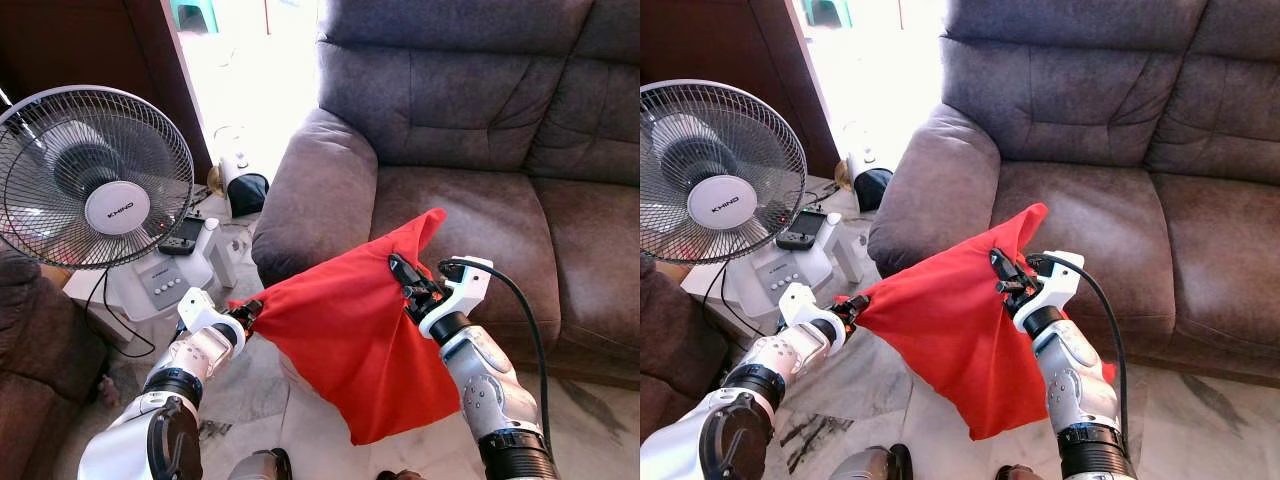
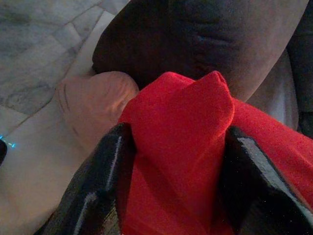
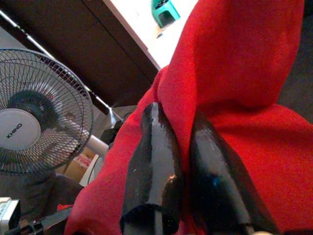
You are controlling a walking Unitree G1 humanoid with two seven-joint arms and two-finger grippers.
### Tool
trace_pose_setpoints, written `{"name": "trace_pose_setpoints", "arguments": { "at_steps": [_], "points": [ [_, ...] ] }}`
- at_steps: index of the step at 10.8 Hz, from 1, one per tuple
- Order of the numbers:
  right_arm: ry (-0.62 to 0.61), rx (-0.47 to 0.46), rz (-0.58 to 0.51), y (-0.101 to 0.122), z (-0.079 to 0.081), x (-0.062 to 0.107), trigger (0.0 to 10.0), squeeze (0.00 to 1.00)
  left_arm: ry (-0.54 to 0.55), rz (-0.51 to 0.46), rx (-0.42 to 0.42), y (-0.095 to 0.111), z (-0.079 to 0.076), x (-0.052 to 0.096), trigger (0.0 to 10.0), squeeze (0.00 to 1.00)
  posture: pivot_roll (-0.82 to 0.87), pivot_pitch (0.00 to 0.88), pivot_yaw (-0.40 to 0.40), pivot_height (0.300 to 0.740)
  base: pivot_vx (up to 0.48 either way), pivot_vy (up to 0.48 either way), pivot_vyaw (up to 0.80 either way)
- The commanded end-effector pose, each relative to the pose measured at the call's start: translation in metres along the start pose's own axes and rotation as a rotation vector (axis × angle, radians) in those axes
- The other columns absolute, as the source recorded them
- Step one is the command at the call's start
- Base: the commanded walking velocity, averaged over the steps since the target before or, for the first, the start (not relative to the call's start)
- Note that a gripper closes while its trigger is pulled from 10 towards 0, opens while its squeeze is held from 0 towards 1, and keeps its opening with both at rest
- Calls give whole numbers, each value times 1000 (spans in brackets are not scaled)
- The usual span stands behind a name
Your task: Move the pillow to the sofa from floor
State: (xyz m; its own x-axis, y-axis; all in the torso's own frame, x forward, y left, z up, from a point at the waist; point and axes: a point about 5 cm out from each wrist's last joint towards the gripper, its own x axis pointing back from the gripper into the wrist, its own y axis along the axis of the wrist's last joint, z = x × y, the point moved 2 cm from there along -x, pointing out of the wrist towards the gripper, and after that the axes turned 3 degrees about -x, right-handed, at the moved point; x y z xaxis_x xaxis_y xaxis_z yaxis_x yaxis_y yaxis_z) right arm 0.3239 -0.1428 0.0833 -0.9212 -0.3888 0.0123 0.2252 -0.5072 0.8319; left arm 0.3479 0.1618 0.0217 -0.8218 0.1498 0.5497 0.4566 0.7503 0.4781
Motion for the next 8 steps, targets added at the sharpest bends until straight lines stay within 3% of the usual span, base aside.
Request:
{"name": "trace_pose_setpoints", "arguments": {
  "at_steps": [1, 4, 7, 8],
  "points": [
    [98, 48, -138, 36, 21, -9, 10000, 0, 9, 19, 0, -1, 3, 0, 0, 0, 28, 74, 26, 740, 0, 0, 0],
    [92, 46, -133, 34, 20, -9, 10000, 0, 4, 13, -11, 2, 5, 1, 0, 0, 31, 62, 29, 740, 0, 0, 0],
    [74, 68, -129, 32, 19, -10, 10000, 0, -28, 1, -56, 5, -4, 1, 0, 0, 31, 43, 29, 740, 0, 0, 0],
    [-45, 130, -143, 31, 7, -6, 10000, 0, -18, -28, -147, 9, -8, 0, 0, 0, 35, 39, 25, 740, 0, 0, 0]
  ]
}}
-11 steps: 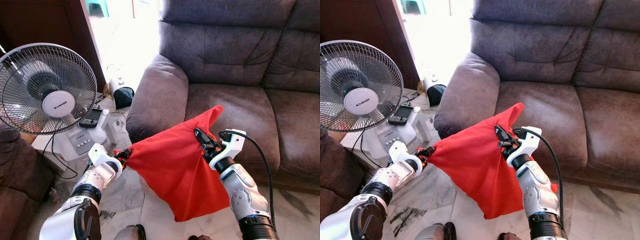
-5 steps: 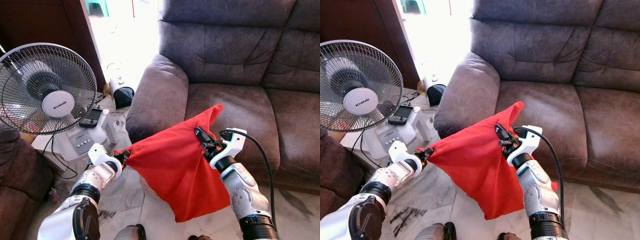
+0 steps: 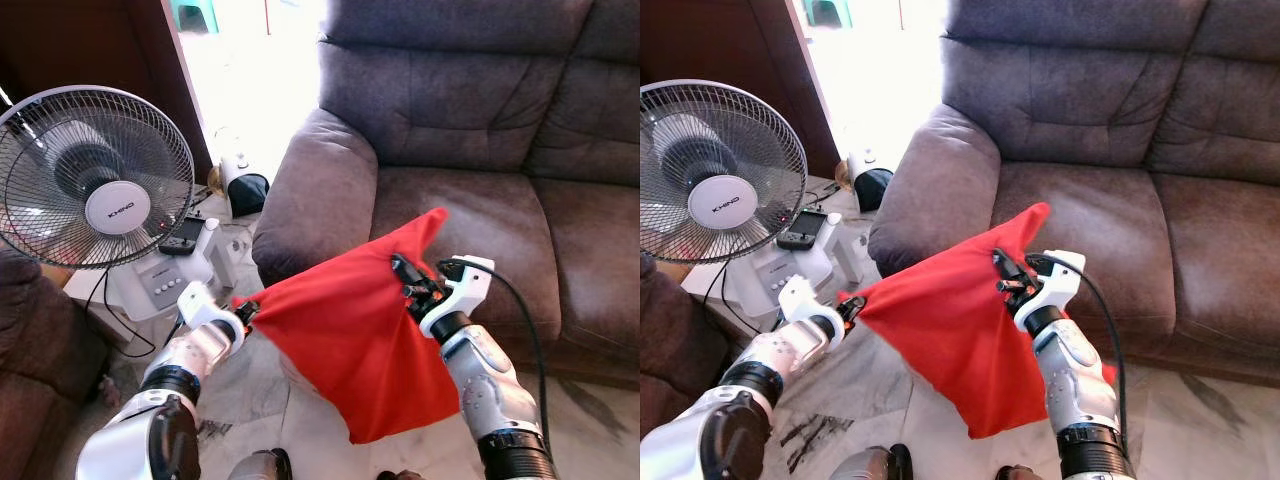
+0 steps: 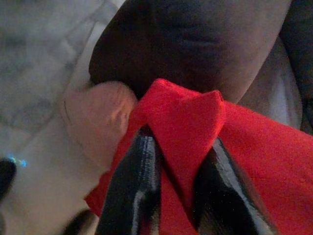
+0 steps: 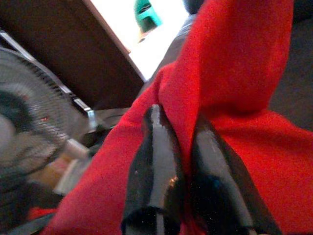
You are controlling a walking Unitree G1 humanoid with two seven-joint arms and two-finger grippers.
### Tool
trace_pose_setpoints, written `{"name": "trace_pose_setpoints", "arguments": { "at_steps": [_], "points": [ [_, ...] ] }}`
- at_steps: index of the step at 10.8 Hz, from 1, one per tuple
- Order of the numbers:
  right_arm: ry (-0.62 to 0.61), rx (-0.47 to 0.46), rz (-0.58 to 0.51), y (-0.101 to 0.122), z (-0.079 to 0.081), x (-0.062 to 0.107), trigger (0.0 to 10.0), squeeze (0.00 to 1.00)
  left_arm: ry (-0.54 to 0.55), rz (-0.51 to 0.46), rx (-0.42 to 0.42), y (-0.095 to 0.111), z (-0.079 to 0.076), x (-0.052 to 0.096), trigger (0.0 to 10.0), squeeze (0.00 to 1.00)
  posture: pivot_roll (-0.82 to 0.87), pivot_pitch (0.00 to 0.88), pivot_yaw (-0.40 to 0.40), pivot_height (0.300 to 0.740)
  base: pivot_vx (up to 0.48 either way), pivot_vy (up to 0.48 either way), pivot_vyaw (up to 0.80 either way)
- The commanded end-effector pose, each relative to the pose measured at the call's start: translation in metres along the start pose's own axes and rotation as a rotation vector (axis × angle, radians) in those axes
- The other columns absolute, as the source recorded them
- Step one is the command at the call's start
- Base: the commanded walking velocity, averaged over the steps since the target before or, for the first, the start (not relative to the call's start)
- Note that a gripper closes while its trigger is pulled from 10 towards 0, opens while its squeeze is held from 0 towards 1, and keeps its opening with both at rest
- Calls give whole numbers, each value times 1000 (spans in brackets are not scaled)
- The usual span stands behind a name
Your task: Move the pillow to the sofa from floor
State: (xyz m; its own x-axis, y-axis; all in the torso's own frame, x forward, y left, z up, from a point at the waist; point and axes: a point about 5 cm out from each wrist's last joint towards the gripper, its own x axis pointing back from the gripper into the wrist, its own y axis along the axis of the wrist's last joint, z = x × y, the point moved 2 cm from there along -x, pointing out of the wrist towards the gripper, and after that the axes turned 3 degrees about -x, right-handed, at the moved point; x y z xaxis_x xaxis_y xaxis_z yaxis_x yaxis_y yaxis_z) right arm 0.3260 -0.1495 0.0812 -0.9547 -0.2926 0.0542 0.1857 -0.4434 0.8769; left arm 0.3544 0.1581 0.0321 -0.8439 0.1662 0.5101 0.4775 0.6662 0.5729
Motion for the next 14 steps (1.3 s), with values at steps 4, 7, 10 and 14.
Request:
{"name": "trace_pose_setpoints", "arguments": {
  "at_steps": [4, 7, 10, 14],
  "points": [
    [-311, 244, -215, 43, -32, 17, 10000, 0, -138, -389, -420, 57, -61, 18, 10000, 0, 30, 47, 22, 740, 0, 0, 0],
    [-301, 320, -287, 58, -18, 15, 10000, 0, -234, -496, -503, 70, -99, 35, 10000, 0, 29, 56, 22, 740, 0, 0, 0],
    [-270, 302, -267, 54, -12, 9, 10000, 0, -70, -397, -312, 58, -61, 25, 10000, 1000, 30, 69, 21, 740, 0, 0, 0],
    [-127, 228, -241, 57, 7, -2, 10000, 0, 4, -293, 26, 51, -39, 20, 10000, 1000, 39, 73, 6, 740, 0, 0, 0]
  ]
}}
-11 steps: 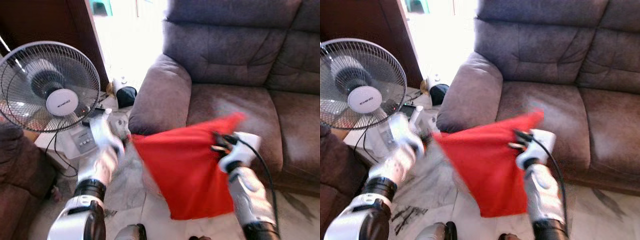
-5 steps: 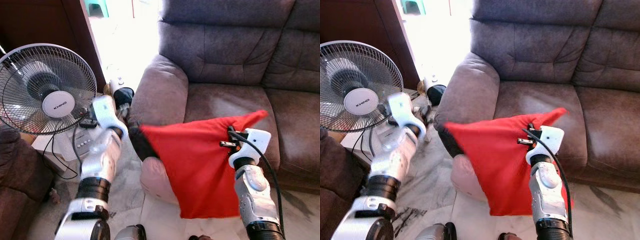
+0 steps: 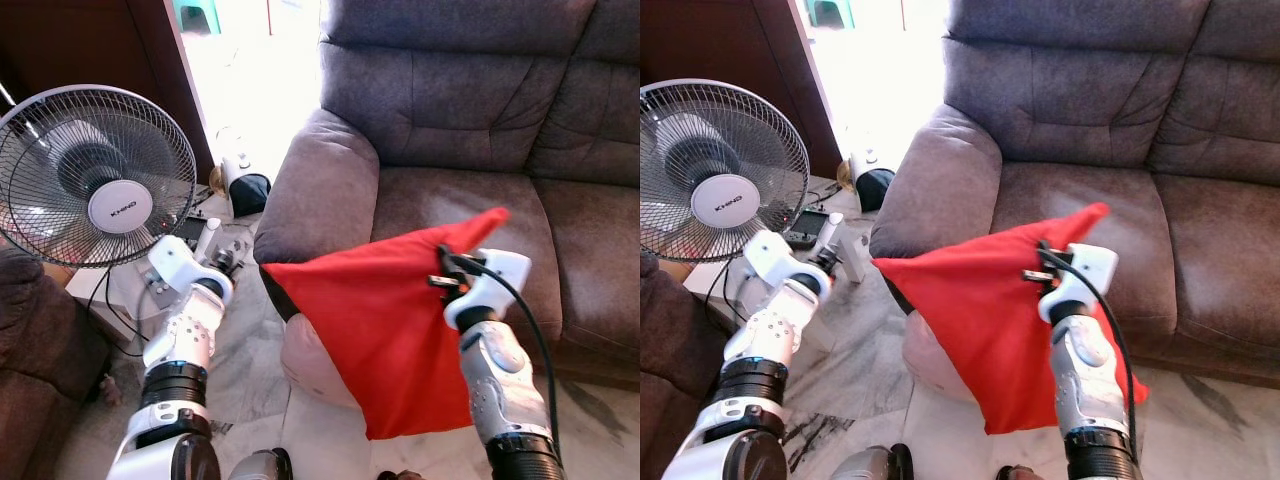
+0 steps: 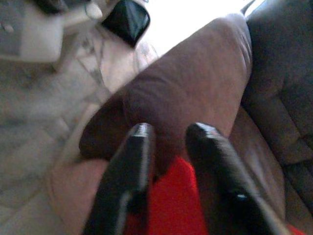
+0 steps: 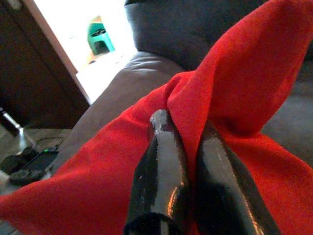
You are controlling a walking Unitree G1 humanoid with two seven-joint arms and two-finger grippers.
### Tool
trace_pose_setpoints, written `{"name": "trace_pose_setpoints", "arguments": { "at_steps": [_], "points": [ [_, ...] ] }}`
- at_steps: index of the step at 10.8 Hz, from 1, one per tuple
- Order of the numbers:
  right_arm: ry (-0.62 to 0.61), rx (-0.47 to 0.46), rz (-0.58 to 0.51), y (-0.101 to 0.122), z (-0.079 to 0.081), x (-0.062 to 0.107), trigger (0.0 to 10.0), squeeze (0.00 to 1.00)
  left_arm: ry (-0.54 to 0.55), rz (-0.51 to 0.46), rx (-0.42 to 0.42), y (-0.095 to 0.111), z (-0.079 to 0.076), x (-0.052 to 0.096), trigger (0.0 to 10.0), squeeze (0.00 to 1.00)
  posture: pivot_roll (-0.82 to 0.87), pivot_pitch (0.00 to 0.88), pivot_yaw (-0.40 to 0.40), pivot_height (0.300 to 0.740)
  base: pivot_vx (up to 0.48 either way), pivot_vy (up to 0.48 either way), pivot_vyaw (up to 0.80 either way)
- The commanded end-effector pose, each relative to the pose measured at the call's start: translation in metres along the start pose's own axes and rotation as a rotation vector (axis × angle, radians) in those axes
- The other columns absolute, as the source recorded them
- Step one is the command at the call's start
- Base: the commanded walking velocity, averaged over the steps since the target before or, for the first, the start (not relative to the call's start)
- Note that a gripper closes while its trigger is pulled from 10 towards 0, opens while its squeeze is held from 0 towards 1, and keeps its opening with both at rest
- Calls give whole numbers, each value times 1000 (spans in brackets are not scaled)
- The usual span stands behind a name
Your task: Move the pillow to the sofa from floor
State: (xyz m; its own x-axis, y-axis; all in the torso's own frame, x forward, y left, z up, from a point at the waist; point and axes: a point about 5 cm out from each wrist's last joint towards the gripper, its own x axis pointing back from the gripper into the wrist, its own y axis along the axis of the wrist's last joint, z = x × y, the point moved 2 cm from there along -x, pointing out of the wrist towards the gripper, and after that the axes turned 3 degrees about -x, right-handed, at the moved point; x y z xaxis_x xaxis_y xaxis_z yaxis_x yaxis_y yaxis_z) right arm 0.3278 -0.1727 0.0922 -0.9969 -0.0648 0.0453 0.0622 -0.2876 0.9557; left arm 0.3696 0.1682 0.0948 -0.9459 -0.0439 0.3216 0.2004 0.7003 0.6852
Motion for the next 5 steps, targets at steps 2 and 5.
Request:
{"name": "trace_pose_setpoints", "arguments": {
  "at_steps": [2, 5],
  "points": [
    [102, 13, -147, 39, 21, -9, 10000, 0, -45, 102, 26, -15, -12, 0, 10000, 1000, 41, 72, 5, 740, 0, 0, 0],
    [119, 4, -148, 41, 23, -12, 10000, 0, 9, 159, 34, -23, -4, -1, 10000, 1000, 39, 63, 9, 740, 0, 0, 0]
  ]
}}
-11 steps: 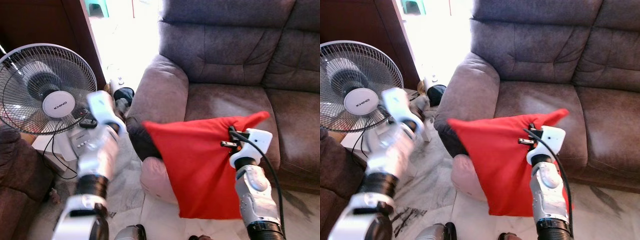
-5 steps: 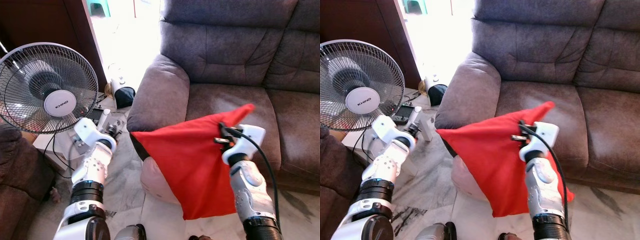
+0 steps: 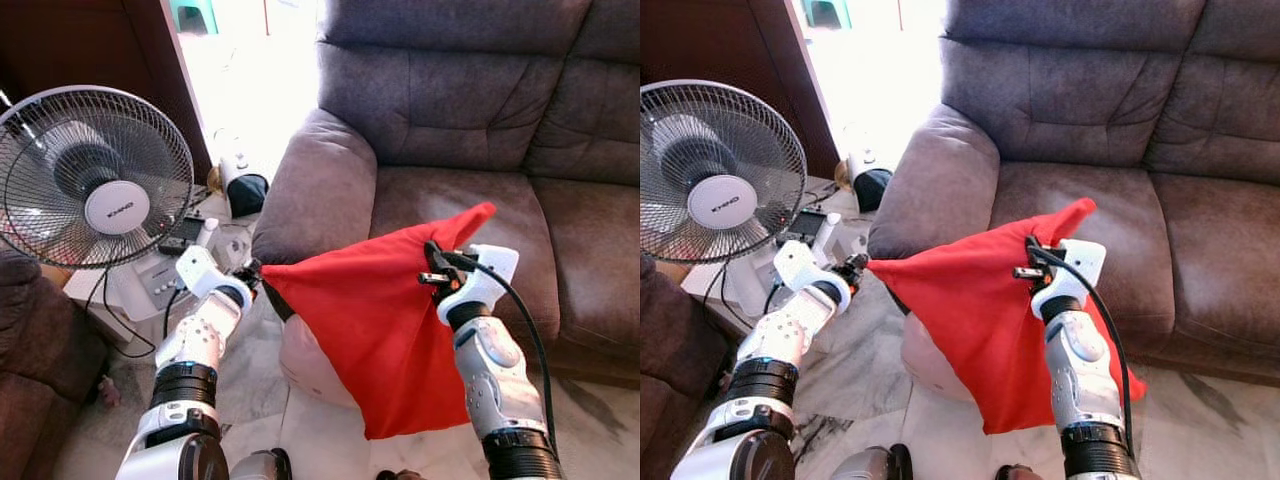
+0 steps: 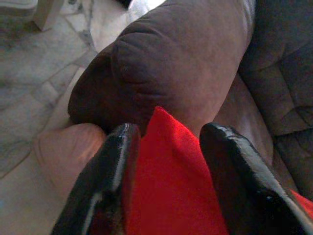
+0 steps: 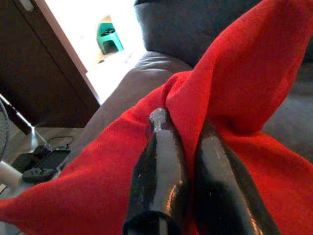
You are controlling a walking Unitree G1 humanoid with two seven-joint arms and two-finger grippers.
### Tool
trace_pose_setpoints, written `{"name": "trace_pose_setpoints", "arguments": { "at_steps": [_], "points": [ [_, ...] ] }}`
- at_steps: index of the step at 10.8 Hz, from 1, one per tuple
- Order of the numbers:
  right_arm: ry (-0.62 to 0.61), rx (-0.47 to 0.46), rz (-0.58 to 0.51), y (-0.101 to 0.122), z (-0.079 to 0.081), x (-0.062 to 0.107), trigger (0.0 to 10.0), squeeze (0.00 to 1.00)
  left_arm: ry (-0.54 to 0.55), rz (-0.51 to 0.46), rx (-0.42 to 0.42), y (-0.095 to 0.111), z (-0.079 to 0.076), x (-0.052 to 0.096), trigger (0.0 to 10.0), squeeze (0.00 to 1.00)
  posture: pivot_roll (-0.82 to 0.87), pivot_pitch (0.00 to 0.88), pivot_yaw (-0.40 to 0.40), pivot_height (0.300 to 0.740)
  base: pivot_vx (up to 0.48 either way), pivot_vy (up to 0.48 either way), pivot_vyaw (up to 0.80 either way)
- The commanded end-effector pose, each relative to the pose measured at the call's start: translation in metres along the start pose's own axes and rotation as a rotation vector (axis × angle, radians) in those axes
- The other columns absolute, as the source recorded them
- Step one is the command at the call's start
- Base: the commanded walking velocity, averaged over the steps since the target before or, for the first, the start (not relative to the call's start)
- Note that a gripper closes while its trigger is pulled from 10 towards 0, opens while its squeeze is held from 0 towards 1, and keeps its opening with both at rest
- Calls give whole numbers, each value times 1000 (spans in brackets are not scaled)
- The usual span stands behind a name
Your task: Move the pillow to the sofa from floor
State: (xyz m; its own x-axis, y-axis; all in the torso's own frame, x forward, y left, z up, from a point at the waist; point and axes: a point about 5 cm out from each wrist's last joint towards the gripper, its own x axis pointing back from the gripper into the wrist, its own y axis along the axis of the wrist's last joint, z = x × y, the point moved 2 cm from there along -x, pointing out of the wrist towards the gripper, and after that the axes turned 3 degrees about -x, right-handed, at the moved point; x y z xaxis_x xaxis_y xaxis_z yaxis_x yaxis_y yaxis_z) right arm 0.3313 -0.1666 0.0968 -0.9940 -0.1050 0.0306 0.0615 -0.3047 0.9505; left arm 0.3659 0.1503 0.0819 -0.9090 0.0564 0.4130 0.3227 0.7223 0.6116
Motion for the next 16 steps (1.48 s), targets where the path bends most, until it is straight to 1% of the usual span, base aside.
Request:
{"name": "trace_pose_setpoints", "arguments": {
  "at_steps": [1, 3, 4, 6, 7, 9, 10, 11, 12, 13, 14, 15, 16],
  "points": [
    [80, 23, -144, 38, 17, -9, 10000, 0, 27, 29, -8, -1, 2, -1, 10000, 1000, 38, 58, 10, 740, 0, 0, 0],
    [83, 20, -146, 38, 18, -9, 10000, 0, -19, 91, -1, -9, -7, -1, 10000, 1000, 38, 51, 11, 740, 0, 0, 0],
    [89, 18, -149, 39, 19, -10, 10000, 0, -16, 117, -12, -15, -11, -1, 10000, 0, 36, 46, 11, 740, 0, 0, 0],
    [93, 18, -153, 41, 20, -10, 10000, 0, 7, 133, -10, -20, -8, -3, 10000, 0, 31, 45, 8, 740, 0, 0, 0],
    [96, 11, -158, 43, 20, -10, 10000, 0, 0, 128, -12, -20, -8, -5, 10000, 0, 33, 52, 4, 740, 0, 0, 0],
    [103, -1, -162, 45, 20, -10, 10000, 0, 6, 133, 35, -21, -6, -11, 10000, 0, 28, 65, 0, 740, 0, 0, 0],
    [103, -2, -165, 47, 20, -10, 10000, 0, 36, 138, 59, -23, -2, -12, 10000, 0, 27, 68, -2, 740, 0, 0, 0],
    [106, -10, -167, 48, 20, -10, 10000, 0, 31, 148, 114, -28, 1, -15, 10000, 0, 20, 72, -4, 740, 0, 0, 0],
    [107, -10, -168, 49, 20, -10, 10000, 0, 22, 150, 117, -29, 1, -16, 10000, 0, 21, 73, -4, 740, 0, 0, 0],
    [109, -13, -167, 50, 20, -10, 10000, 0, 55, 151, 92, -32, 9, -17, 10000, 0, 21, 73, -4, 740, 0, 0, 0],
    [110, -14, -168, 50, 19, -10, 10000, 0, 26, 98, 157, -27, 8, -19, 10000, 0, 18, 78, -7, 740, 0, 0, 0],
    [112, -14, -168, 51, 20, -10, 10000, 0, 6, 71, 183, -22, 6, -19, 10000, 0, 11, 80, -10, 740, 0, 0, 0],
    [117, -13, -166, 51, 20, -9, 10000, 0, 13, 40, 203, -20, 8, -20, 10000, 0, 7, 81, -13, 740, 0, 0, 0]
  ]
}}
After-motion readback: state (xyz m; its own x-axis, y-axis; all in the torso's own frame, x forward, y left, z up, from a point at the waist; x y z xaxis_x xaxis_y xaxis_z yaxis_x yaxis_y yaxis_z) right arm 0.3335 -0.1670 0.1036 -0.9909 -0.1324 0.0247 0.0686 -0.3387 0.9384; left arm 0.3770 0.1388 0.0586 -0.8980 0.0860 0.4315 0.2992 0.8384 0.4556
